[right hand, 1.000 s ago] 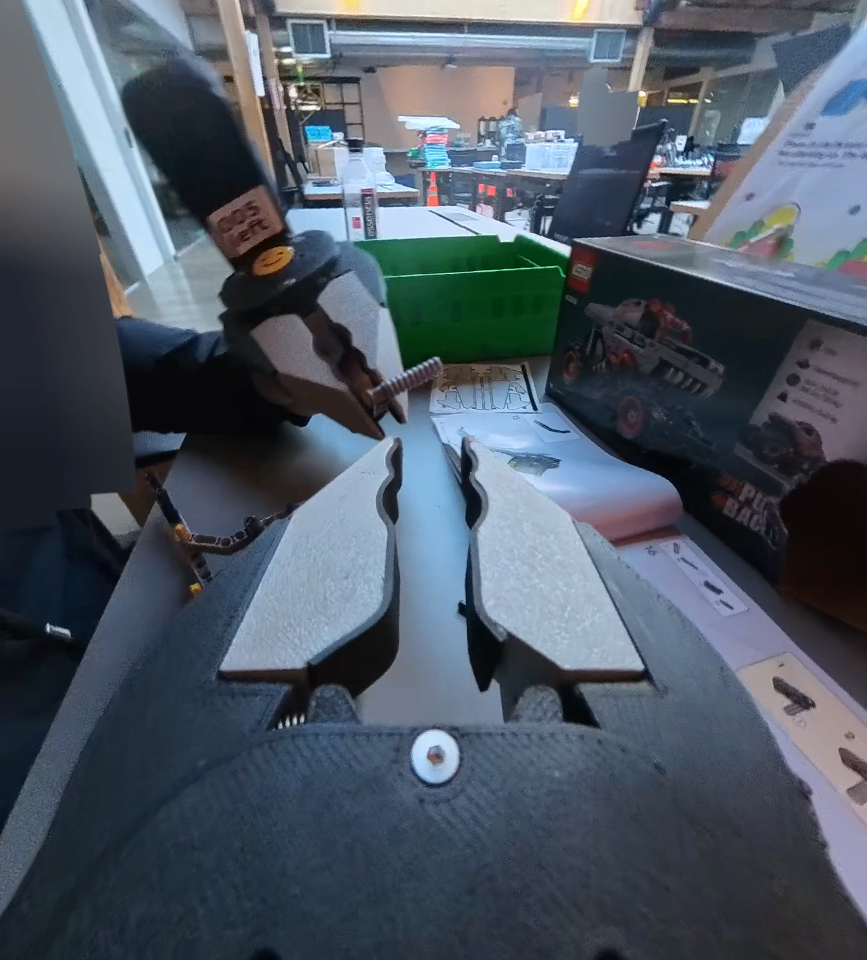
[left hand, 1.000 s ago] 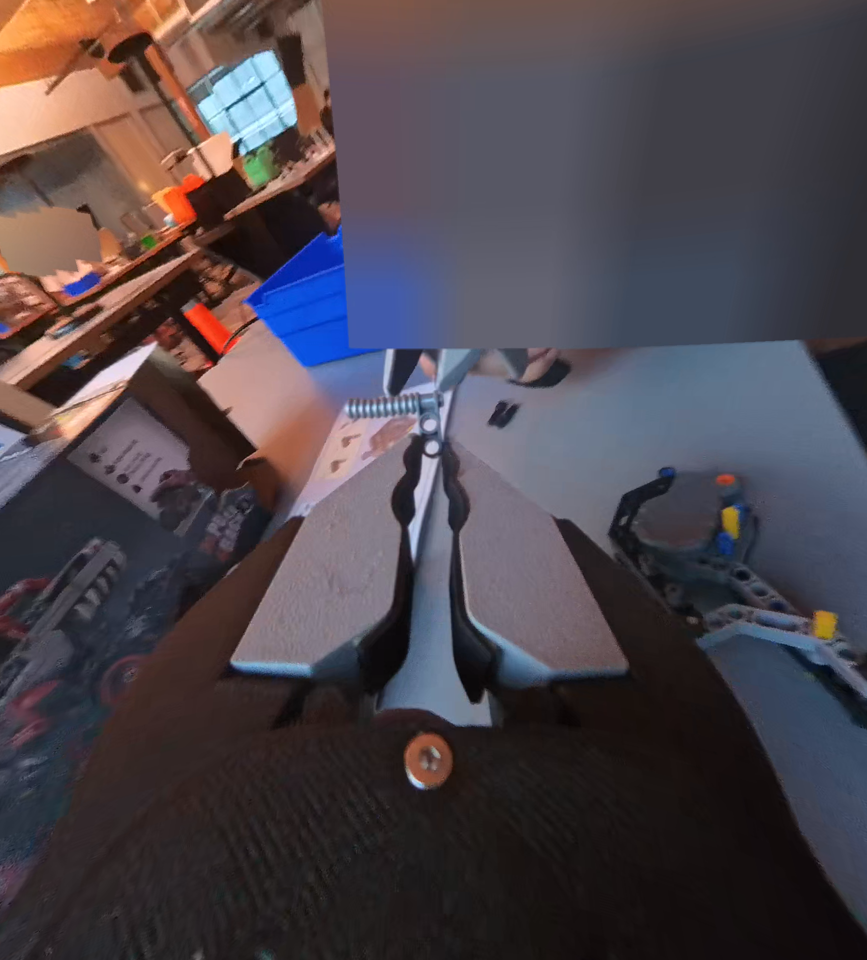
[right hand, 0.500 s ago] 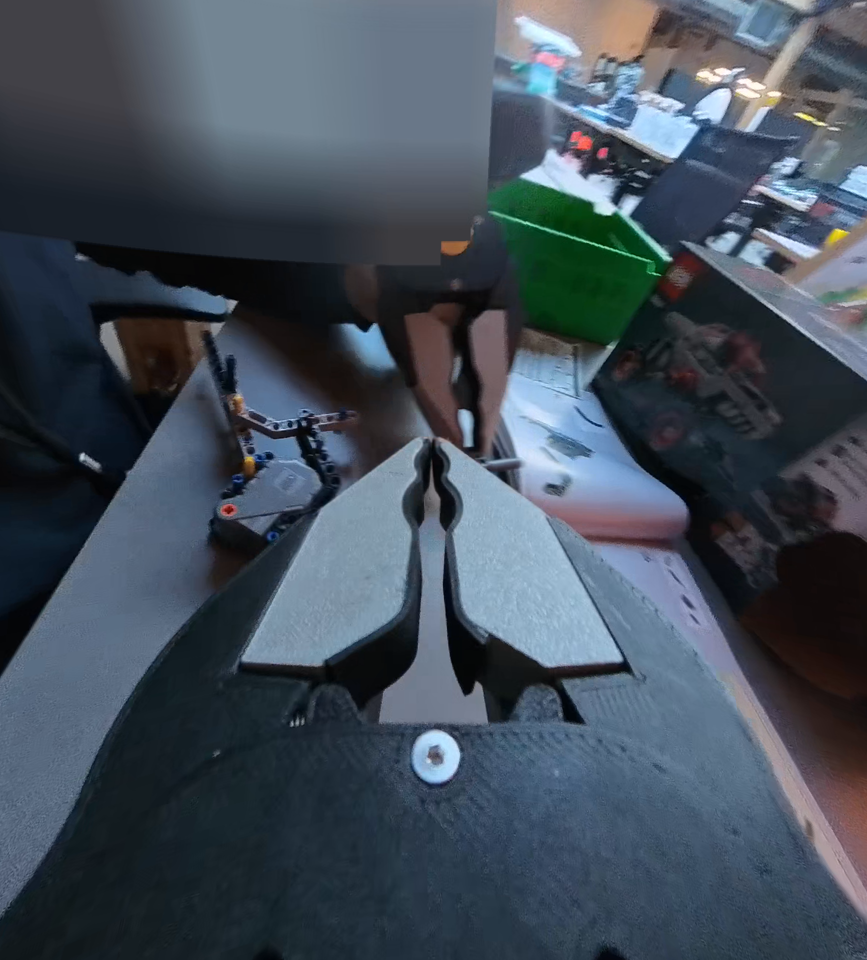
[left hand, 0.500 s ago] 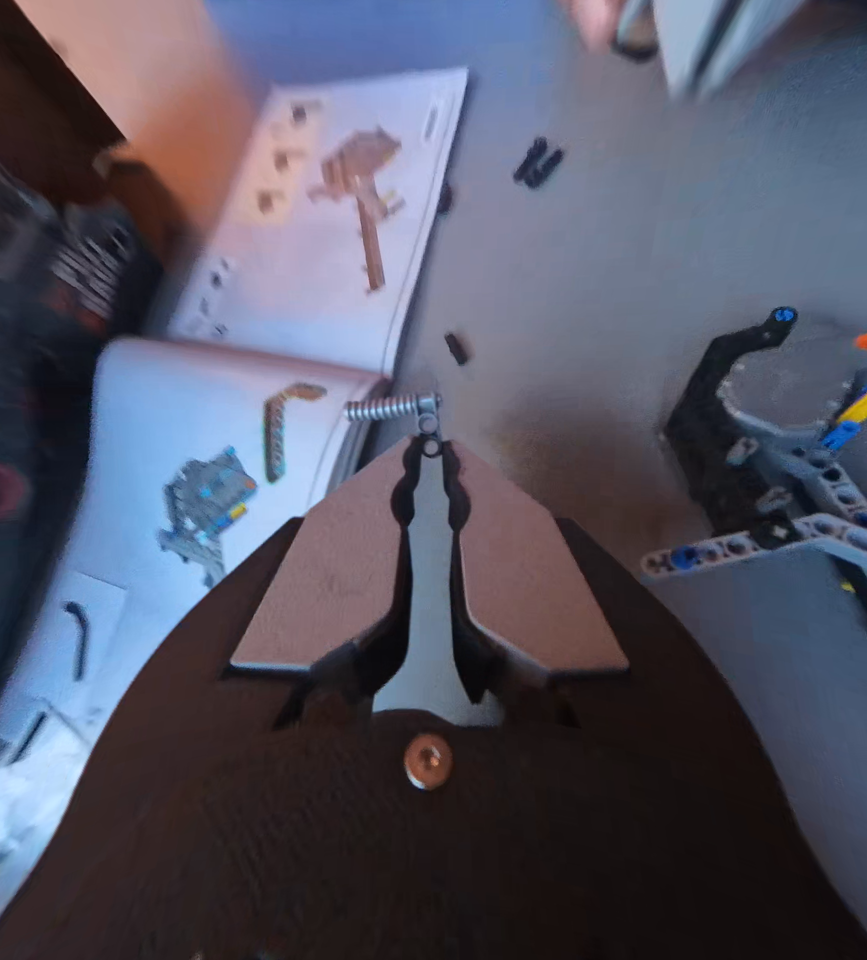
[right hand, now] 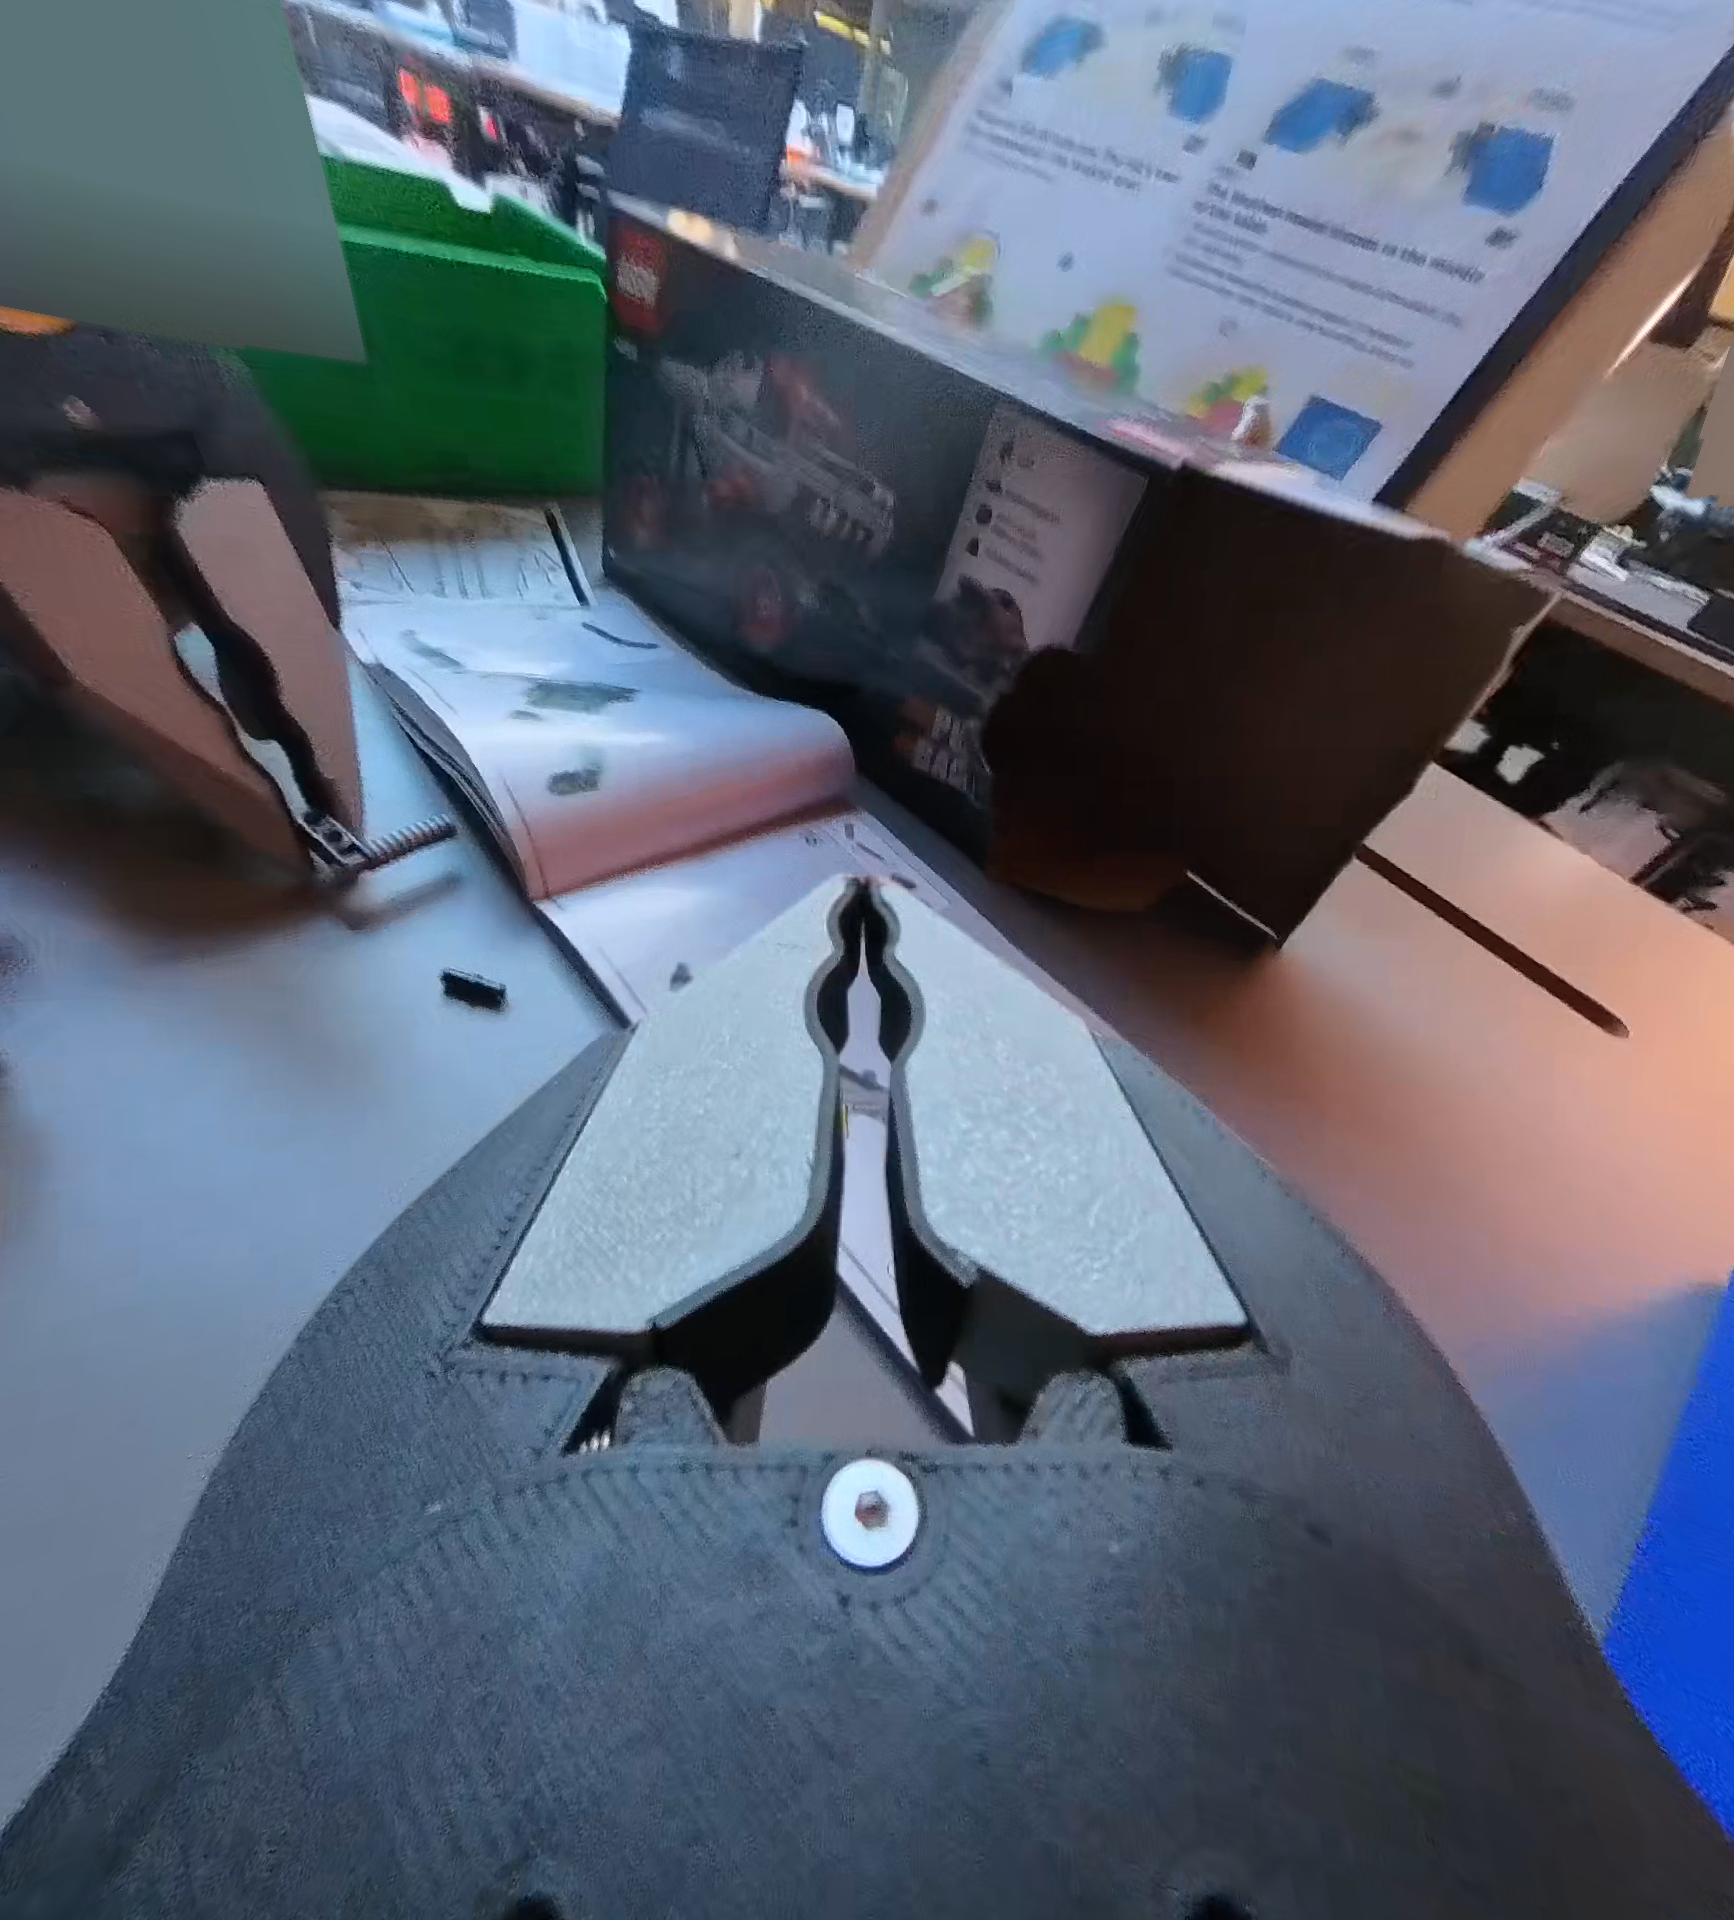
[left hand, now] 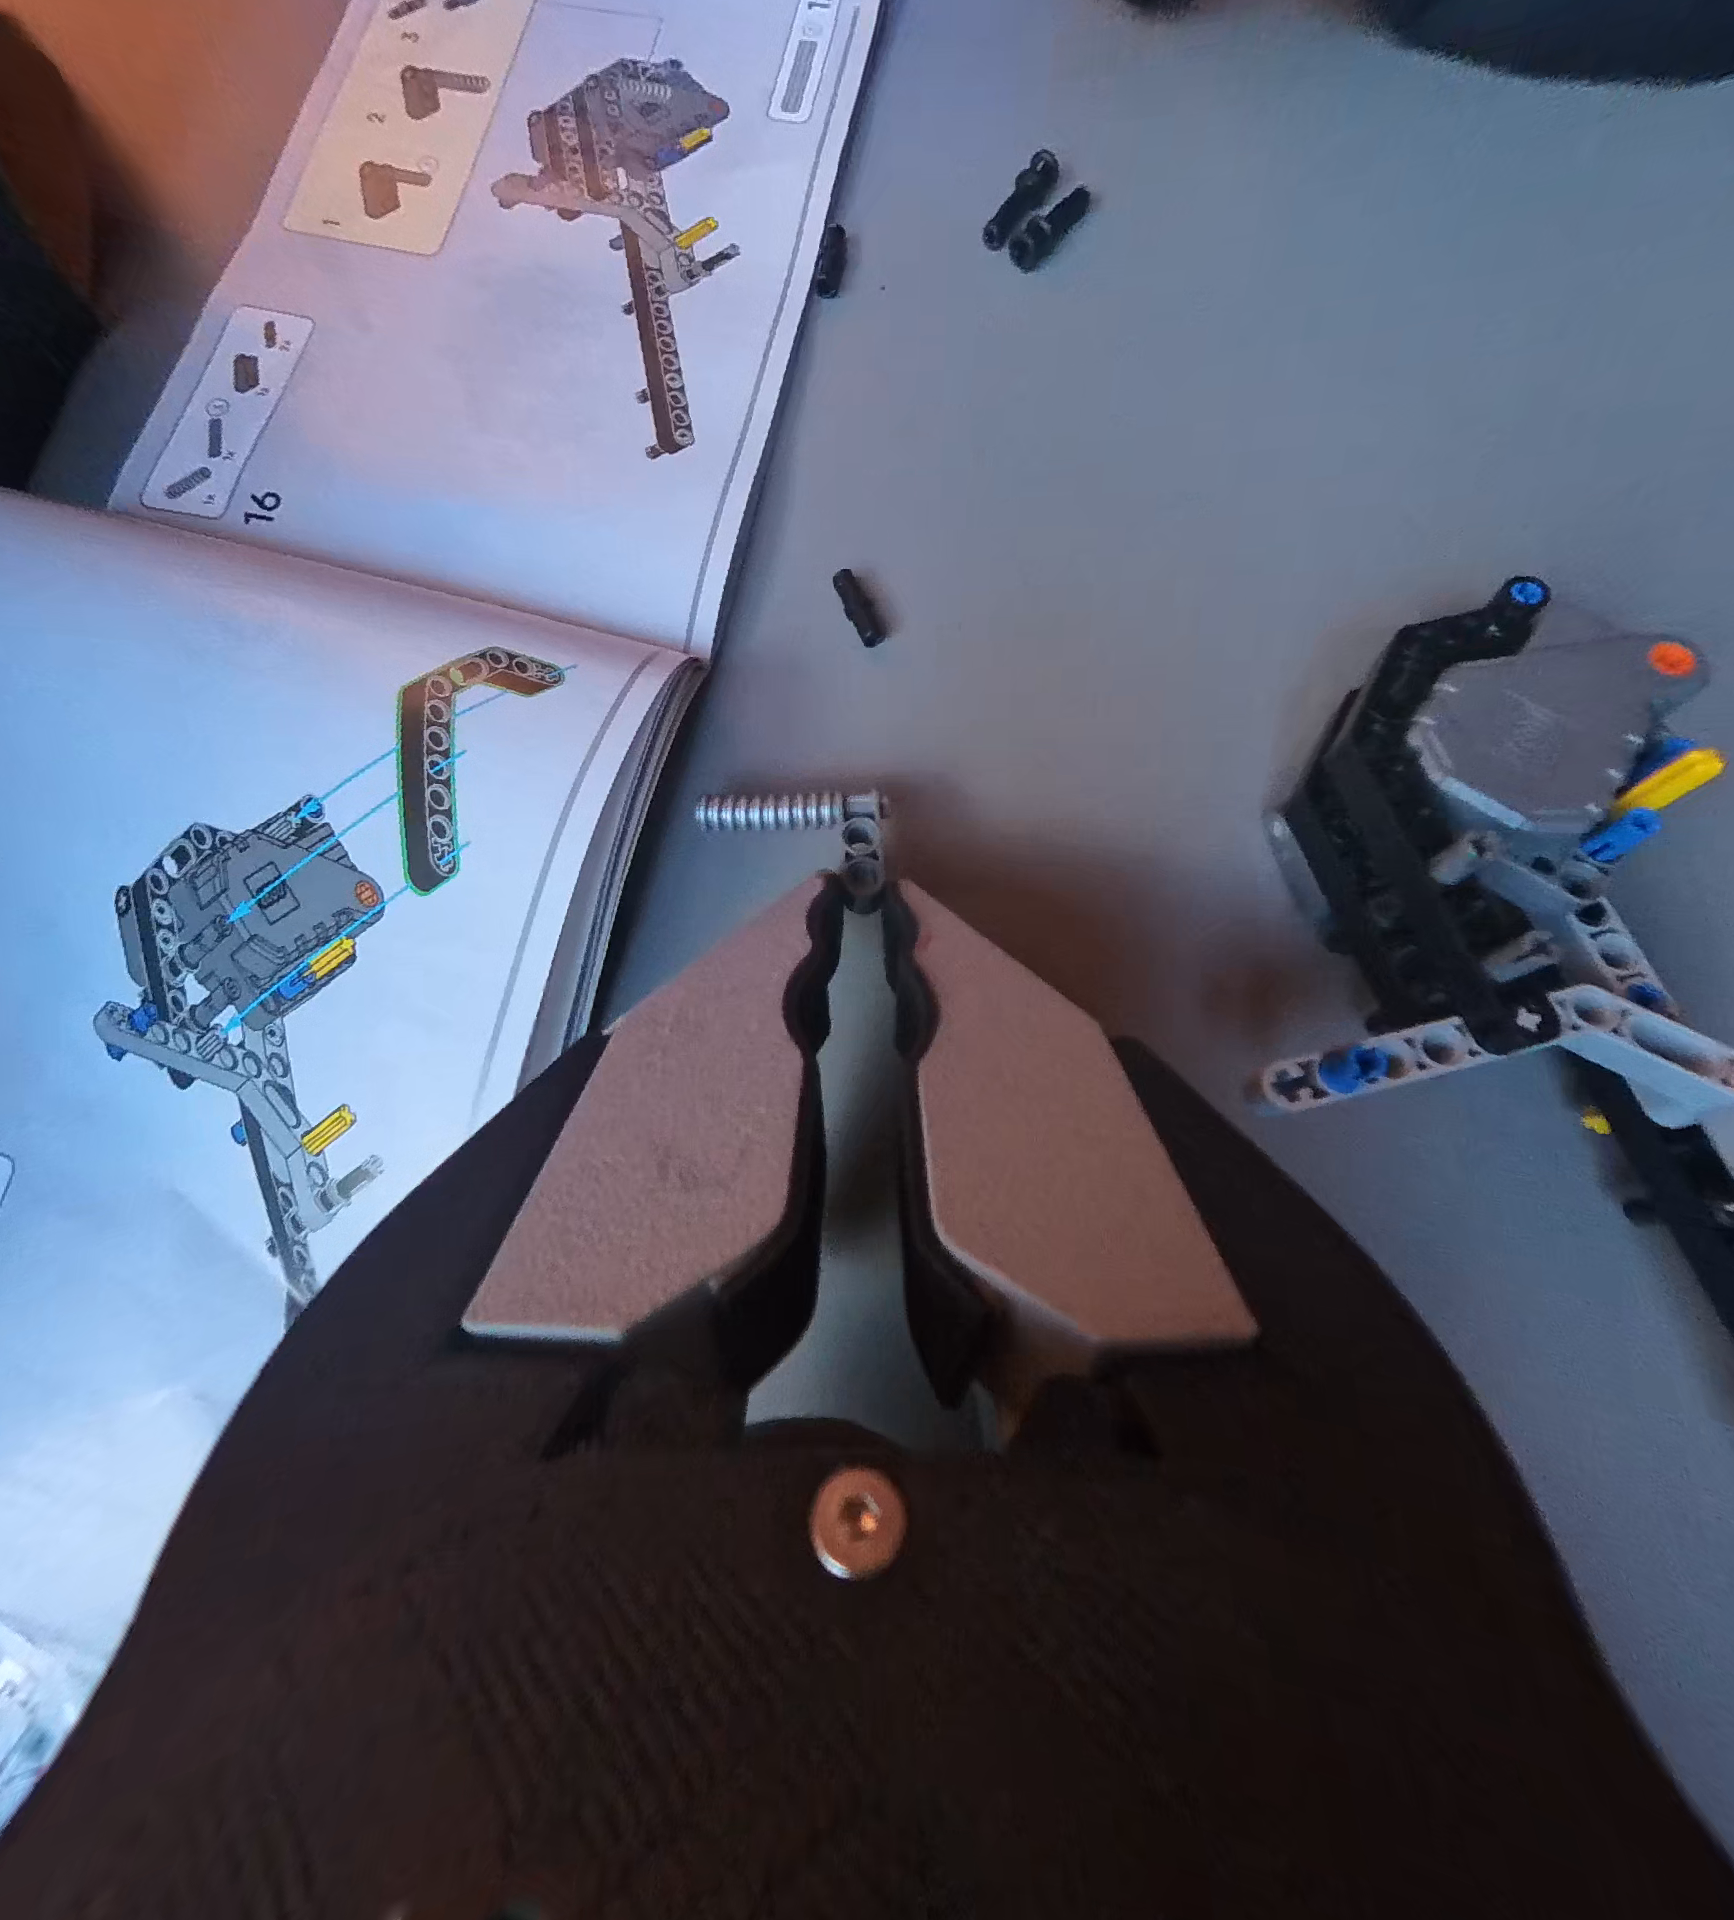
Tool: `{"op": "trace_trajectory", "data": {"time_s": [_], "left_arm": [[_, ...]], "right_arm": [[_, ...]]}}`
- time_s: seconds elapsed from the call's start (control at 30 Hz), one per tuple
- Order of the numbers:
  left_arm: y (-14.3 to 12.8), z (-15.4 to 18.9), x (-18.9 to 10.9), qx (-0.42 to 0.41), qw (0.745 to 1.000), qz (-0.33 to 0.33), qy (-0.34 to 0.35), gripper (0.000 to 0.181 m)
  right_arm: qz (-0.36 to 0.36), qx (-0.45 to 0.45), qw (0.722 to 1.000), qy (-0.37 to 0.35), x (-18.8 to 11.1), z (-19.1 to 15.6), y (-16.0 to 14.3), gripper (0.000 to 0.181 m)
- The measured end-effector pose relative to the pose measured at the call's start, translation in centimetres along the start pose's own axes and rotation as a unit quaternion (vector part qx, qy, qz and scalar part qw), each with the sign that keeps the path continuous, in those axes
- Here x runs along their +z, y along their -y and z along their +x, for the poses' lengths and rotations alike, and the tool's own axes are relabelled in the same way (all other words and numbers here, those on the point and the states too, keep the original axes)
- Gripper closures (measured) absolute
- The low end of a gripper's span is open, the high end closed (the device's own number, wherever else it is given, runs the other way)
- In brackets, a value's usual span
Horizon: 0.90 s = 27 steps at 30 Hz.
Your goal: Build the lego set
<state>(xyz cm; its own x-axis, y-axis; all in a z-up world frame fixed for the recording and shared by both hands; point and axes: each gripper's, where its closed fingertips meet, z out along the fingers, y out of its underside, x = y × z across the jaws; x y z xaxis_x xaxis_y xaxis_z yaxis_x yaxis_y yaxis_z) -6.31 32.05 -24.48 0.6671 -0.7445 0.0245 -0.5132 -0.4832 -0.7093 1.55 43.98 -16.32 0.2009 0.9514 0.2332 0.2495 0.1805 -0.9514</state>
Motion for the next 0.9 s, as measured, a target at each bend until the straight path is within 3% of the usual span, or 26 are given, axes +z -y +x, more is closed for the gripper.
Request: {"op": "trace_trajectory", "data": {"time_s": [0.03,0.1,0.3,0.4,0.57,0.73,0.9], "left_arm": [[0.0,0.1,0.0,-0.001,1.000,0.005,-0.002,0.176],[0.0,0.1,0.0,0.001,1.000,0.006,0.000,0.176],[0.0,1.3,0.0,-0.005,1.000,0.004,-0.029,0.173],[0.0,1.6,0.0,-0.015,0.999,0.006,-0.043,0.170],[0.3,2.7,0.0,-0.046,0.995,0.009,-0.083,0.164],[0.7,4.1,-0.2,-0.081,0.987,0.015,-0.140,0.154],[2.5,1.2,-2.1,-0.065,0.992,0.078,-0.069,0.165]], "right_arm": [[-0.013,-0.009,1.000,0.007,0.3,-0.3,-0.6,0.181],[-0.043,-0.041,0.998,0.029,0.6,-1.4,-1.4,0.181],[-0.068,-0.134,0.989,0.008,0.9,-2.2,-2.0,0.181],[-0.080,-0.112,0.990,-0.006,0.8,-1.3,-2.2,0.181],[-0.083,-0.029,0.993,0.073,0.9,-3.1,-2.4,0.181],[-0.097,-0.058,0.990,0.080,1.0,-4.1,-2.7,0.181],[-0.099,-0.068,0.989,0.087,1.0,-4.8,-2.5,0.181]]}}
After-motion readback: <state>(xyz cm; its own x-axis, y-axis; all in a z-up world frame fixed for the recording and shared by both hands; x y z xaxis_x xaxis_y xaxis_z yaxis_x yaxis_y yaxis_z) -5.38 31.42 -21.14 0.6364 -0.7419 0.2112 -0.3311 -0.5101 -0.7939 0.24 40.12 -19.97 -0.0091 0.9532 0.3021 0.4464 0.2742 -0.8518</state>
